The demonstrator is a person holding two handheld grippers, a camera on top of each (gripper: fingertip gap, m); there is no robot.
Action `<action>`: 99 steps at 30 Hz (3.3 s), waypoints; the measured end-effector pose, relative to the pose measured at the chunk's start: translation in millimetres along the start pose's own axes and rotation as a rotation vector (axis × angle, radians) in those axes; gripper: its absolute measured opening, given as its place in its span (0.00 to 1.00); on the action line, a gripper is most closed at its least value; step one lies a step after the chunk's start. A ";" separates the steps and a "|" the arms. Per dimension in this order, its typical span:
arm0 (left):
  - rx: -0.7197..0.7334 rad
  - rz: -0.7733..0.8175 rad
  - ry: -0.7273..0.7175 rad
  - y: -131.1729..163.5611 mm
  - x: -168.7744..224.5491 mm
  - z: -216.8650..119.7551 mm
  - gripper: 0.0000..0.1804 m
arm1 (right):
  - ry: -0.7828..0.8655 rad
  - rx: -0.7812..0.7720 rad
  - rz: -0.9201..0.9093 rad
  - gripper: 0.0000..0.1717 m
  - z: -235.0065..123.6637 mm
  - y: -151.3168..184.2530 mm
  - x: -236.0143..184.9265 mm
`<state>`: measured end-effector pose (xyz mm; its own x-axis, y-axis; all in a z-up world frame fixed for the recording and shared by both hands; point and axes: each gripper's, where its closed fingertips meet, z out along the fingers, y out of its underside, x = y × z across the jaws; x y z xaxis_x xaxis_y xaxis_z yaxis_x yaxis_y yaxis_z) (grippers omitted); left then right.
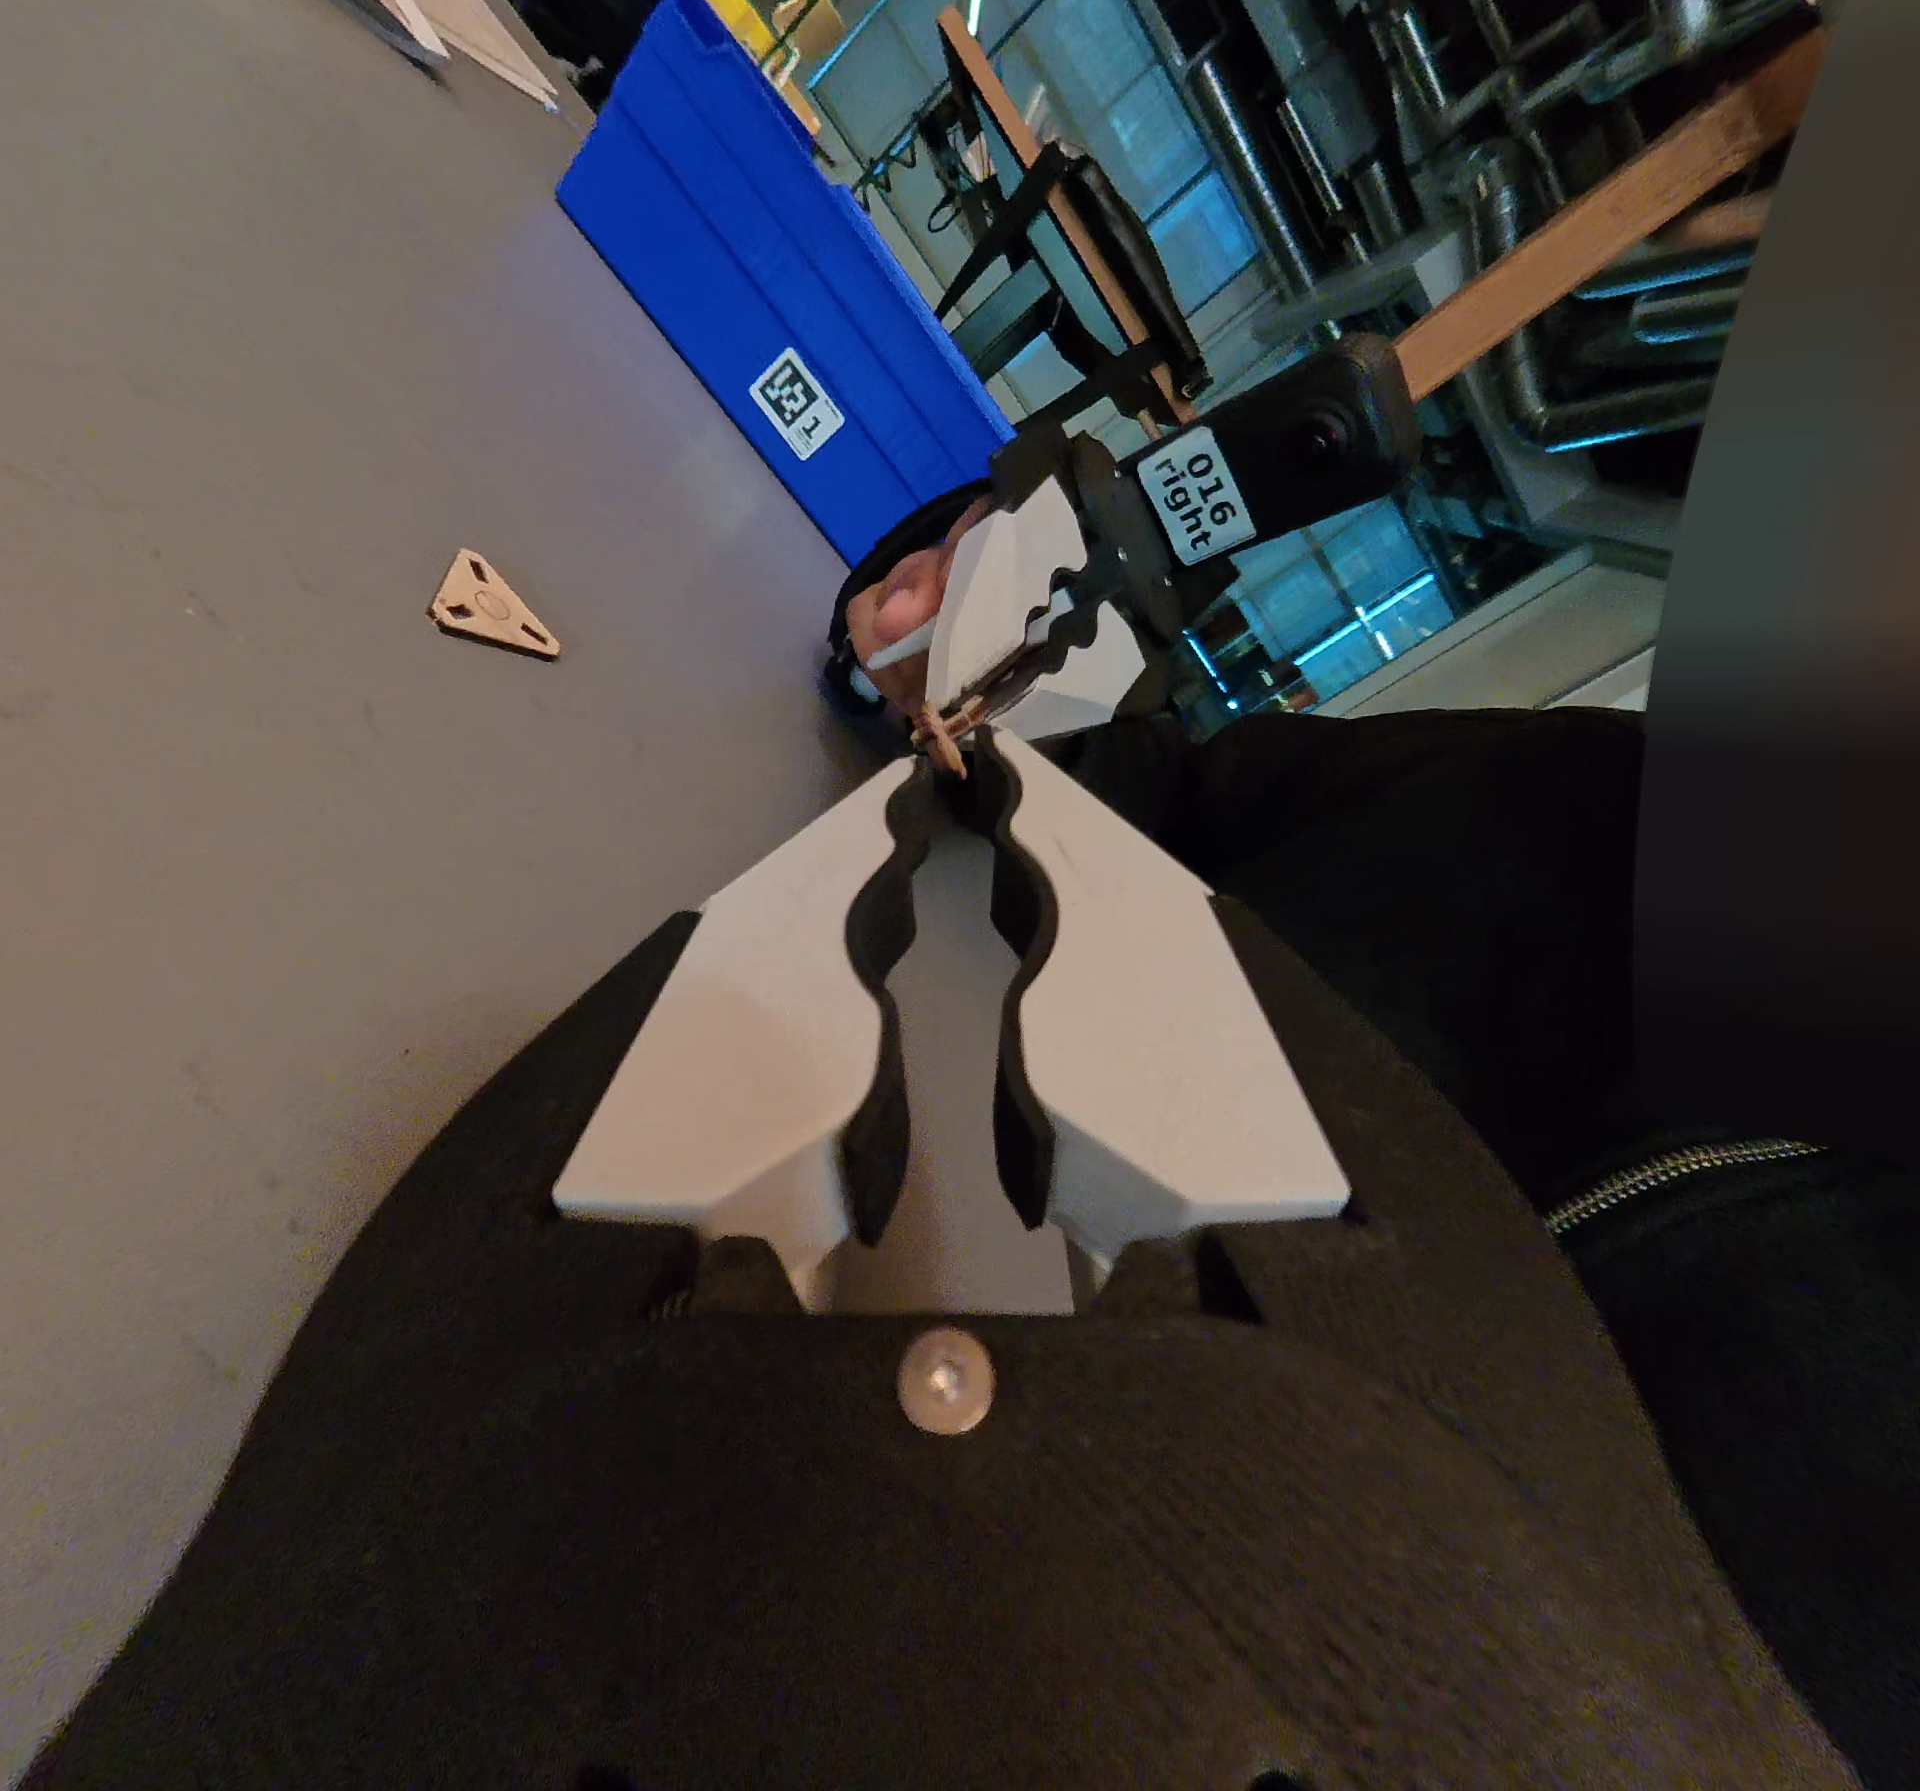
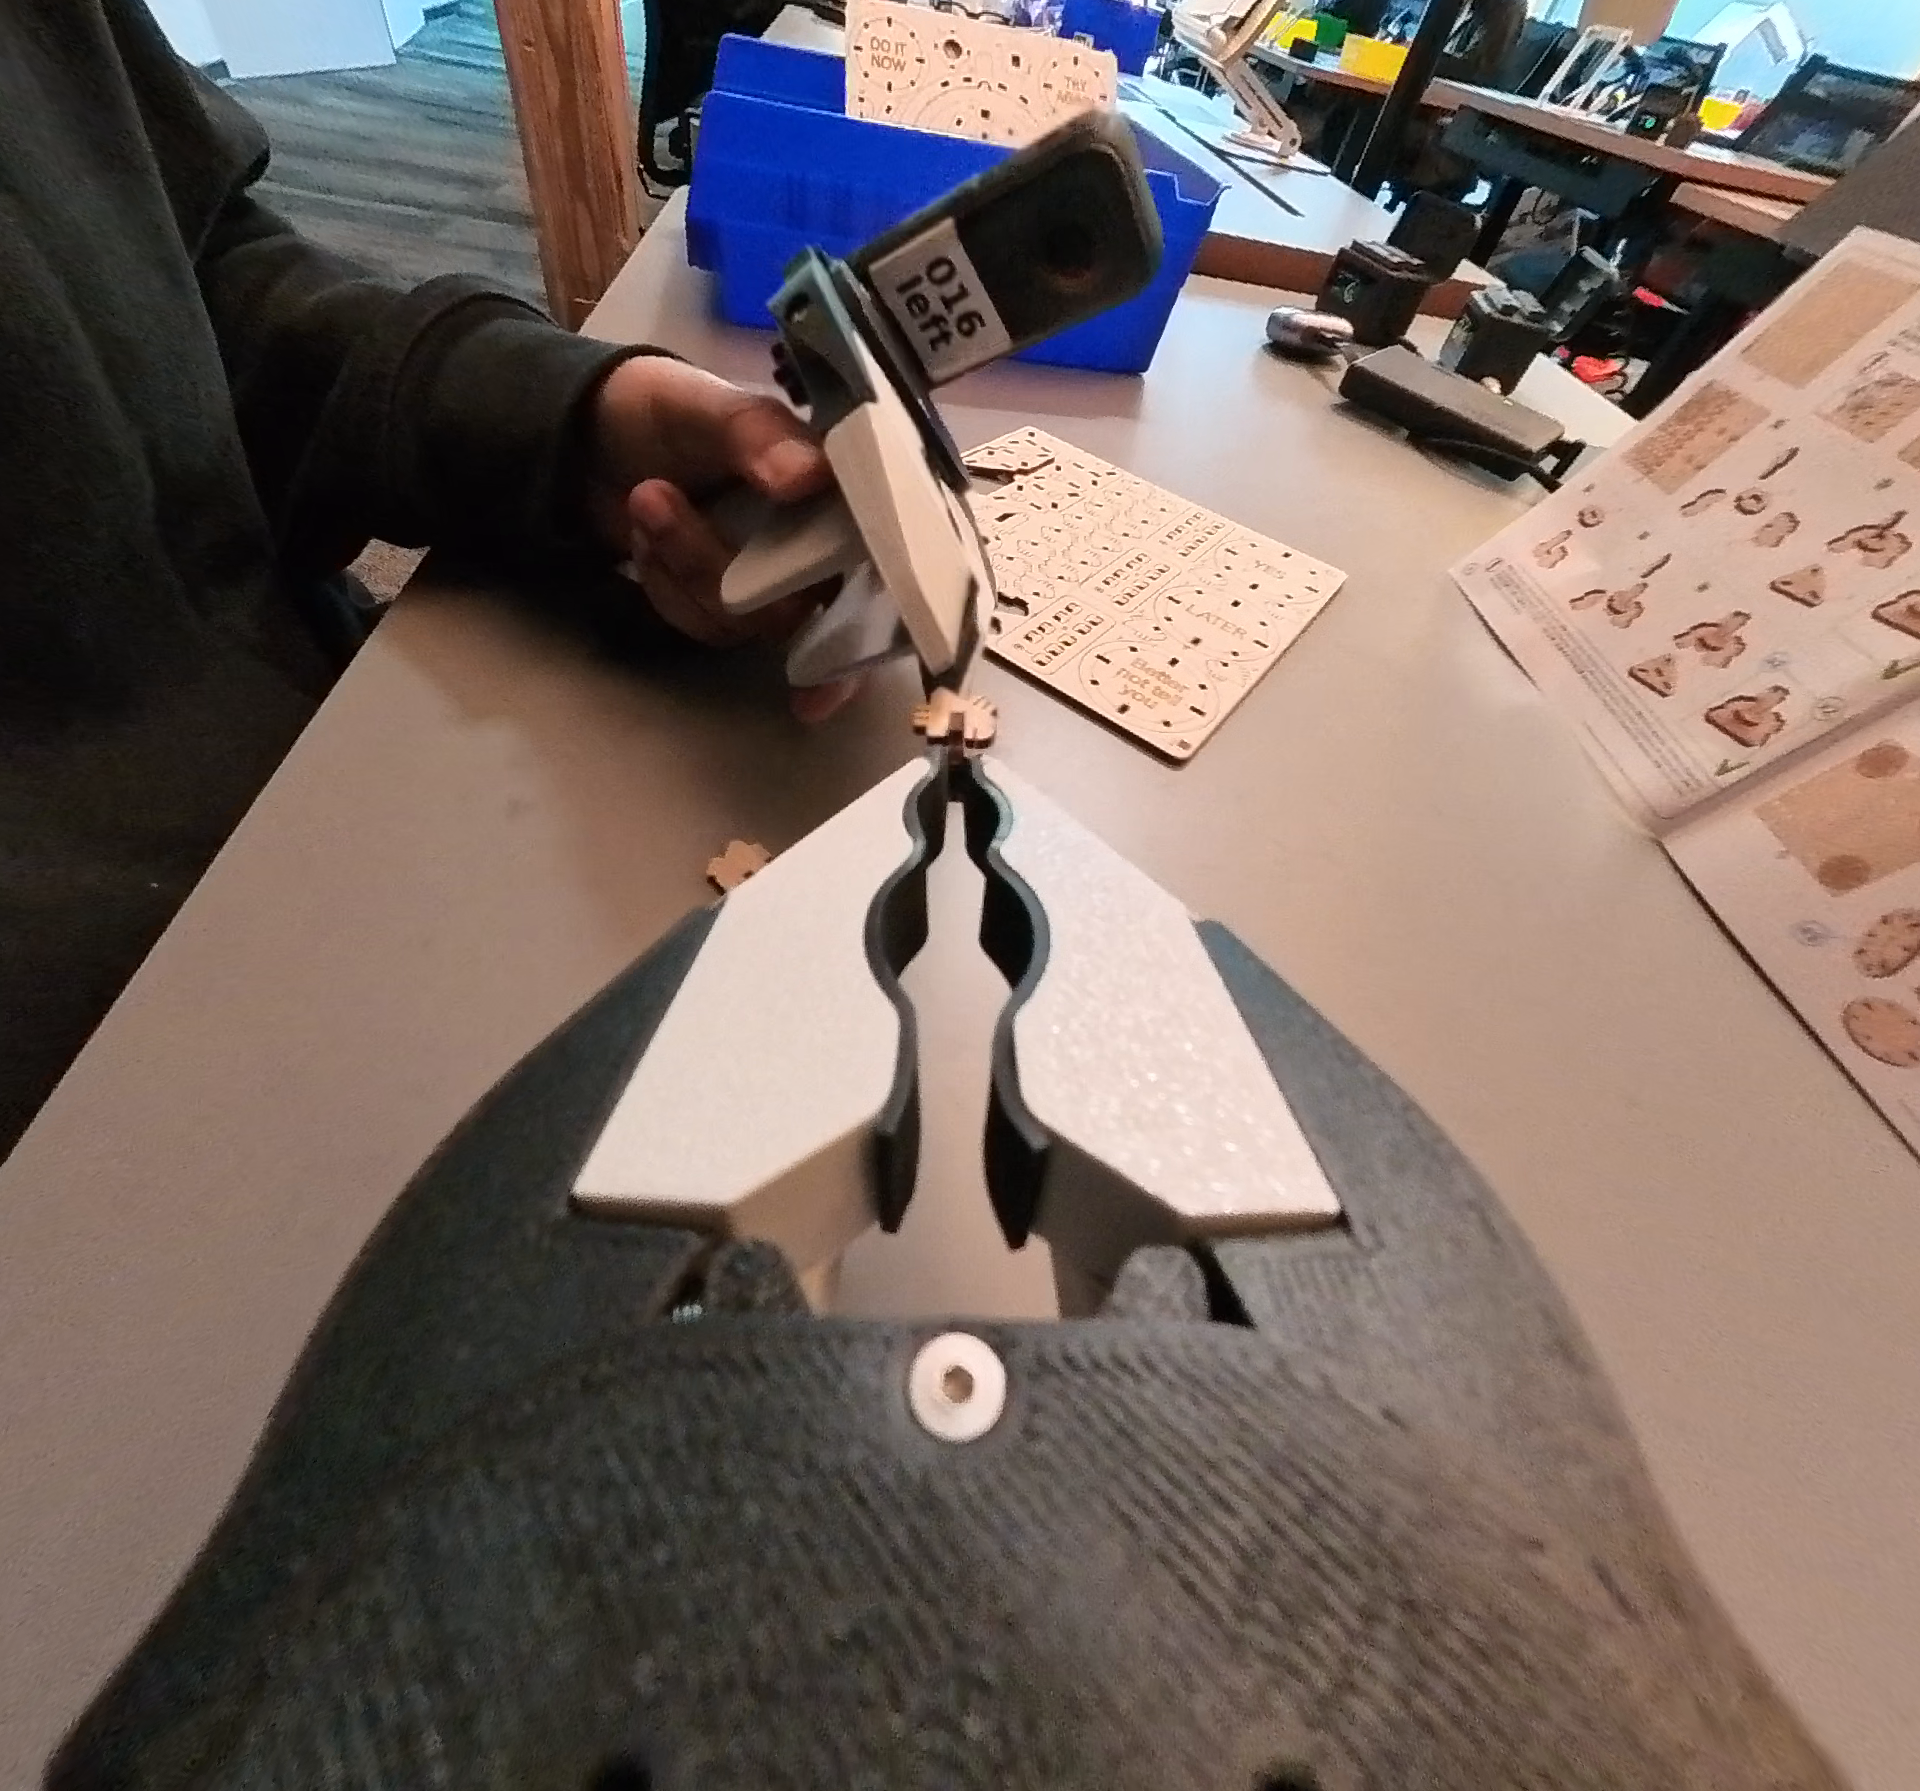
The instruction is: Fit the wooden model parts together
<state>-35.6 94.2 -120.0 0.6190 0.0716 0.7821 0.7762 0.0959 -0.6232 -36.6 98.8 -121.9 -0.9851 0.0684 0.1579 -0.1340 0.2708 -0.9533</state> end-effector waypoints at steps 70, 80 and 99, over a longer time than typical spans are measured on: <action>0.088 0.980 -0.282 -5.6 32.8 2.8 0.00 | -0.174 0.157 0.142 0.20 -11.1 -22.7 -11.2; 0.113 0.927 -0.241 -7.6 36.1 1.2 0.00 | -0.171 0.188 0.147 0.15 -14.0 -27.4 -10.0; 0.108 0.923 -0.261 -7.2 34.2 3.4 0.00 | -0.151 0.202 0.159 0.14 -11.9 -30.2 -9.7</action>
<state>-20.4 99.3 -88.8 0.9236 0.3822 -0.0310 -0.0259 -0.0185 -0.9995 -21.7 101.5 -91.6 -0.9983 -0.0527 -0.0229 0.0191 0.0708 -0.9973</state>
